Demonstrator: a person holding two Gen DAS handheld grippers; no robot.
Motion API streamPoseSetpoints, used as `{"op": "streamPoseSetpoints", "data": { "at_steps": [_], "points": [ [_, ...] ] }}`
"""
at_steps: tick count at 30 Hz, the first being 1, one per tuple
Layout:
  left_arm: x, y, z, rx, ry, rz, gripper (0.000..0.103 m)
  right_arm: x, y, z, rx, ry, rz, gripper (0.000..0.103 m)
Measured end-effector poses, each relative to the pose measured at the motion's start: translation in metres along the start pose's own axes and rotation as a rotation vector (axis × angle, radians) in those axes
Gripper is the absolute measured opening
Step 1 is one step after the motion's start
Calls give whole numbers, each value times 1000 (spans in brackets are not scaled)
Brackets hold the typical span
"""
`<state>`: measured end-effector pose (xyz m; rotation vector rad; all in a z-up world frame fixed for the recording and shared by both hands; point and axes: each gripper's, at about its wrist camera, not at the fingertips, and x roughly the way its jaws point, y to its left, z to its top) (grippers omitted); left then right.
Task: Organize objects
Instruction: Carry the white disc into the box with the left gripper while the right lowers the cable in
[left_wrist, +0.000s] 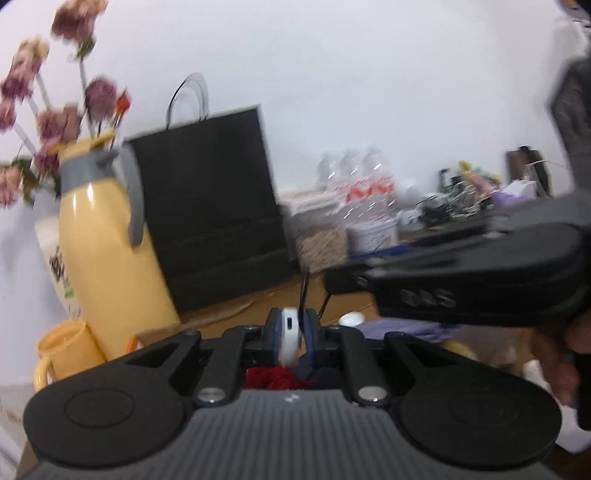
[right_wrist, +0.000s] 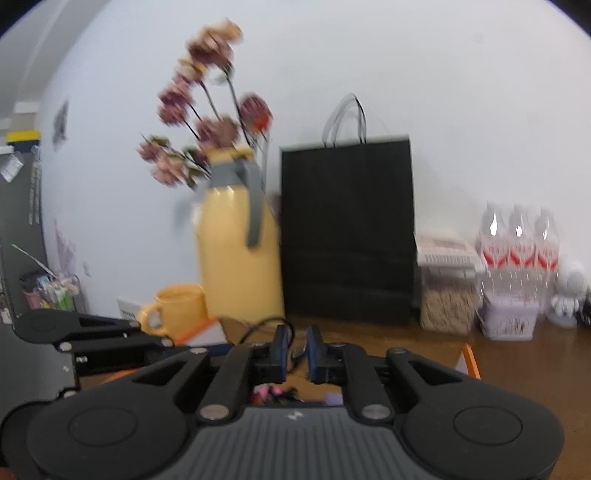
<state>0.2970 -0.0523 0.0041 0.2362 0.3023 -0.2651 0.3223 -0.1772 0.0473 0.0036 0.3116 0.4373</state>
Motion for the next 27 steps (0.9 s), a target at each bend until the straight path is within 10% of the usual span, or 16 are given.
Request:
{"op": "streamPoseSetpoints", "data": {
  "at_steps": [2,5,9,19,27],
  "points": [
    [8,4,-3,-19,27,13,34,9,-10,-5,25,44,-16,41],
    [5,10,-9,-40,17,34,76,19,-25,-13,78,102,-43,57],
    [-2,16,-9,-73,0,69,102,17,-33,-17,111,105,-58,79],
    [-40,23,1,-152,-50,184,103,-20,-27,-10,99,30,-56,103],
    [-92,39,1,-277,-59,181,103,-72,-17,-13,58,-4,-69,103]
  ]
}}
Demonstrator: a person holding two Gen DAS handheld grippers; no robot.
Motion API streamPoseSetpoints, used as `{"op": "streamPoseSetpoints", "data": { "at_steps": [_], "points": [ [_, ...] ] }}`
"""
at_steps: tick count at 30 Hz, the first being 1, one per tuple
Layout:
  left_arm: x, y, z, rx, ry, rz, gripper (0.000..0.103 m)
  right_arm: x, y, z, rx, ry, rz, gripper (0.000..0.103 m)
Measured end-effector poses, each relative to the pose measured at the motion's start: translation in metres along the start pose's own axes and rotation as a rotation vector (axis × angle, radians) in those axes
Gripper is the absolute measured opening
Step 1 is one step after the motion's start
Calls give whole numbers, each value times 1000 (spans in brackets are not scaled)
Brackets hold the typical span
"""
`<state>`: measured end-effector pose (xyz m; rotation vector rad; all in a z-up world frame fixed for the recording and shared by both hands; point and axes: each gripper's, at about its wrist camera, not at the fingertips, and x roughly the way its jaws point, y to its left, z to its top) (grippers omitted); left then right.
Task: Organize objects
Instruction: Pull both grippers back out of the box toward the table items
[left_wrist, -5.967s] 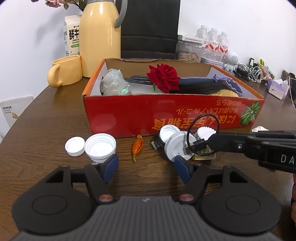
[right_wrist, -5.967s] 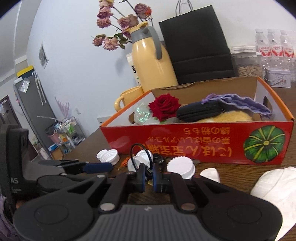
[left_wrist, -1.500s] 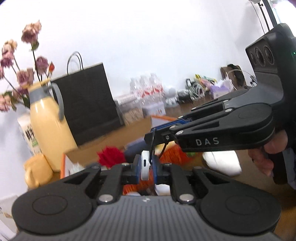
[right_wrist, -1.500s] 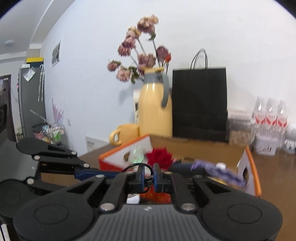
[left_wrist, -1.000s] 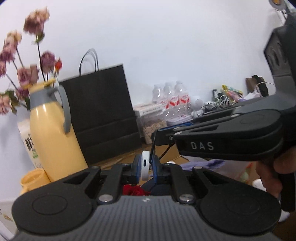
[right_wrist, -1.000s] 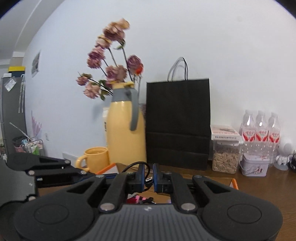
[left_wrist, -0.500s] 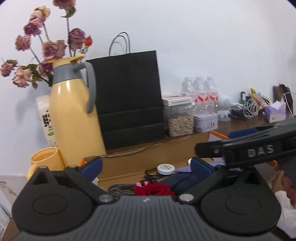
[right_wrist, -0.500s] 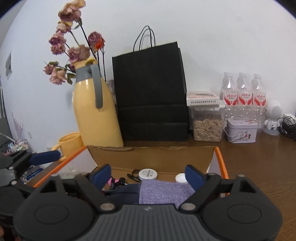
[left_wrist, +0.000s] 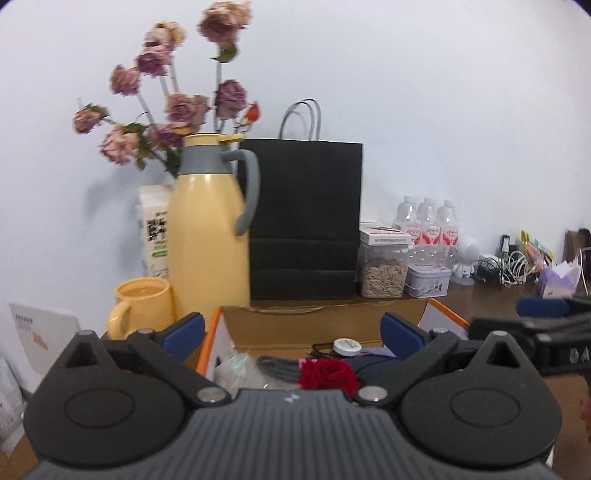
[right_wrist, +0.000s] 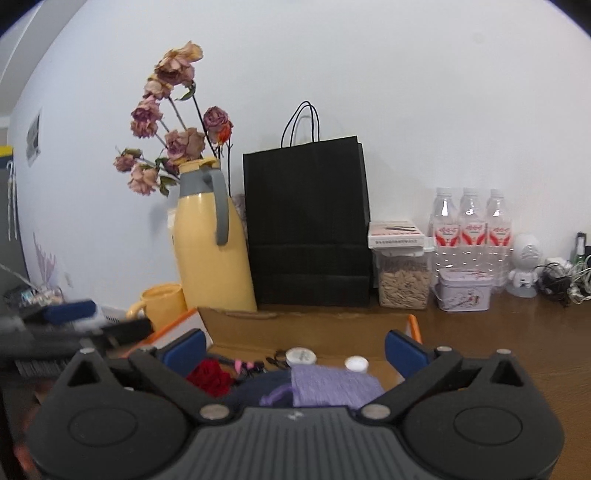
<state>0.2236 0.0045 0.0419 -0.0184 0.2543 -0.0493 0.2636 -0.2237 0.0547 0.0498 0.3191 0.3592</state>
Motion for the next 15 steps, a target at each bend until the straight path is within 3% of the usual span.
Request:
{"op": "streamPoseSetpoints", "data": {
  "at_steps": [15],
  "points": [
    [-86,23,-36,-30,87,16,103,-104,6,-43,-58,58,-73,103]
  ]
}}
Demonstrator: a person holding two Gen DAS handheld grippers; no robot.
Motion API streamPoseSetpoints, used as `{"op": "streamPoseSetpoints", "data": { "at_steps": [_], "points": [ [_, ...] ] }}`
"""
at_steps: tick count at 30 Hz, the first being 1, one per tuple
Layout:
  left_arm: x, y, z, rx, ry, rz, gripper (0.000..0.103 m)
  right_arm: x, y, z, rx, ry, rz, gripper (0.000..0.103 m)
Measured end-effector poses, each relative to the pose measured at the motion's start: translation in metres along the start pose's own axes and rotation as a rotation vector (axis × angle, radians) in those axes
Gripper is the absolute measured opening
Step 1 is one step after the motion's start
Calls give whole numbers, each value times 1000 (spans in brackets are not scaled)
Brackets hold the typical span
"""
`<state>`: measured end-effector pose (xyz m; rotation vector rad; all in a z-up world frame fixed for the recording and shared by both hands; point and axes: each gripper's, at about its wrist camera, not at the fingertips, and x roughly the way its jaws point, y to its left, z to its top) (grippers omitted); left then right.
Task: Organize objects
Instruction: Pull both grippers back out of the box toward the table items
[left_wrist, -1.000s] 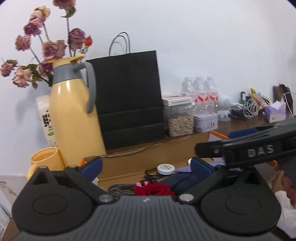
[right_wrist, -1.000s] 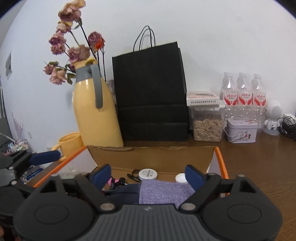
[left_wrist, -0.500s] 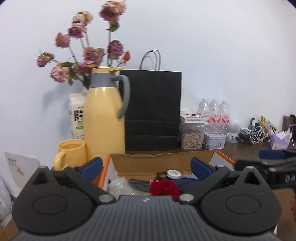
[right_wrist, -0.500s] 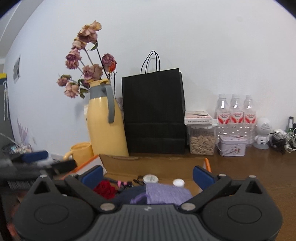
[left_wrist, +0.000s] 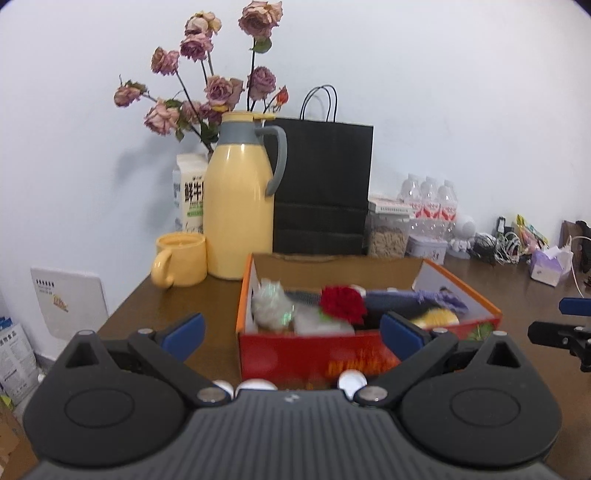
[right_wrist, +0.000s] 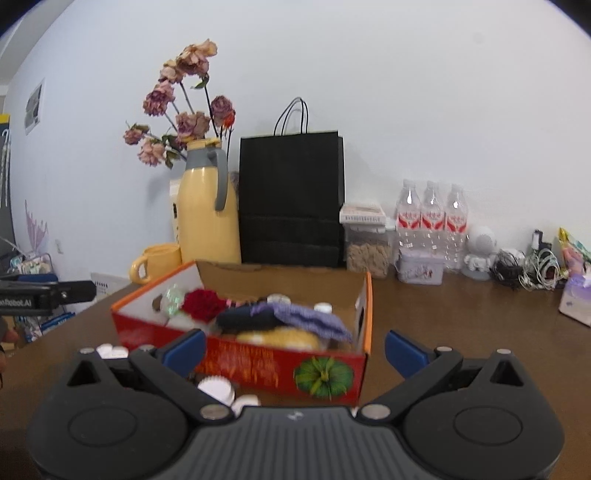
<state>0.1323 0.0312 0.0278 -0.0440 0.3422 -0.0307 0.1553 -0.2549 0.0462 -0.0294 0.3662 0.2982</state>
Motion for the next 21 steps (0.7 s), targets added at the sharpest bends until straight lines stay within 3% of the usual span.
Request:
{"op": "streamPoseSetpoints", "data": {
  "at_steps": [12,21],
  "points": [
    [-19,20,-39,-46,101,39,103,-5,-6,-59,22,175,-67,103],
    [-14,24,-44,-57,125,53,103,28,-16,-63,18,271,-89,103]
  ]
}}
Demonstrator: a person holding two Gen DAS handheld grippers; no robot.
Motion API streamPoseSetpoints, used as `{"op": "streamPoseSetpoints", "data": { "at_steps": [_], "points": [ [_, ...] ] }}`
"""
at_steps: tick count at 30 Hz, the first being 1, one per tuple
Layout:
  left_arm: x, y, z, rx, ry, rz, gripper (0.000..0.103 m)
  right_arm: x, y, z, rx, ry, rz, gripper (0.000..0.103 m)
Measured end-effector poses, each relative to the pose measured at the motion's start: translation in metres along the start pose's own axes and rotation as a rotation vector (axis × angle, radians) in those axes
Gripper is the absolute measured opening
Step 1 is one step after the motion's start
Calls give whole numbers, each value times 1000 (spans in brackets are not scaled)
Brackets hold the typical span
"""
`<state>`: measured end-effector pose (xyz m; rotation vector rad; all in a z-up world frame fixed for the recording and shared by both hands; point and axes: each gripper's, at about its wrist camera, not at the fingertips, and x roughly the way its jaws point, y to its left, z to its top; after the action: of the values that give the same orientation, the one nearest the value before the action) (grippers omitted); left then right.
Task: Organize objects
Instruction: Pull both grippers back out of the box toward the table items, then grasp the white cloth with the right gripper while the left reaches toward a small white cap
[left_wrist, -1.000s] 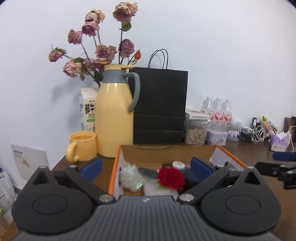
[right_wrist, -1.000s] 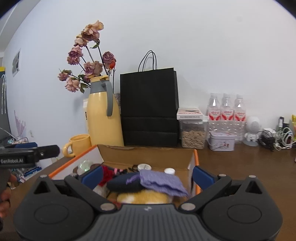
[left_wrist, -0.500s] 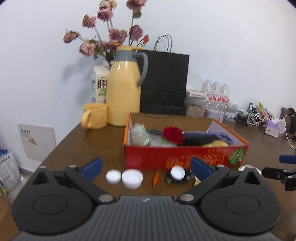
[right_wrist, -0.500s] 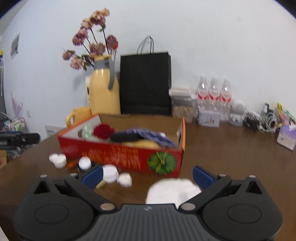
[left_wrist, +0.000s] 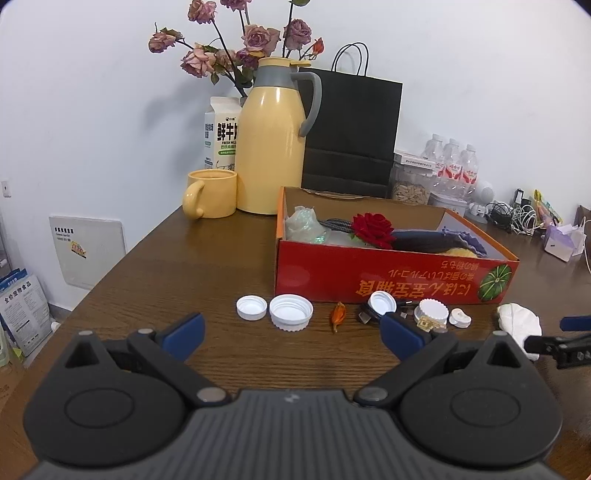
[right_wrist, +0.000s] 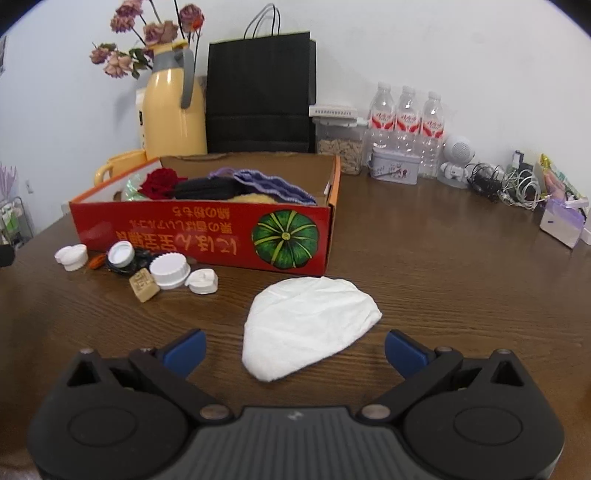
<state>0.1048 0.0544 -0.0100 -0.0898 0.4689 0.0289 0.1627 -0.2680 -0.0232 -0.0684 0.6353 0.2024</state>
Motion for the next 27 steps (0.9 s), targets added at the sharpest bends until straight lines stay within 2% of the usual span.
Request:
{"op": "streamPoseSetpoints", "data": {
  "at_steps": [9,18,19,22,27],
  "points": [
    [5,-1,0,2,11,10,103,61,5,25,35,106,-55,103],
    [17,-5,-1,-5,30,-1,103,64,0,20,61,64,-39,103],
    [18,-6,-2,-3,33,-3,103,63,0,19,64,60,-30,102],
    [20,-5,-3,-4,38,1,103,58,0,19,67,37,-17,88],
    [20,0,-2,-14,33,15,103,53,0,18,74,20,5,81]
  ]
}}
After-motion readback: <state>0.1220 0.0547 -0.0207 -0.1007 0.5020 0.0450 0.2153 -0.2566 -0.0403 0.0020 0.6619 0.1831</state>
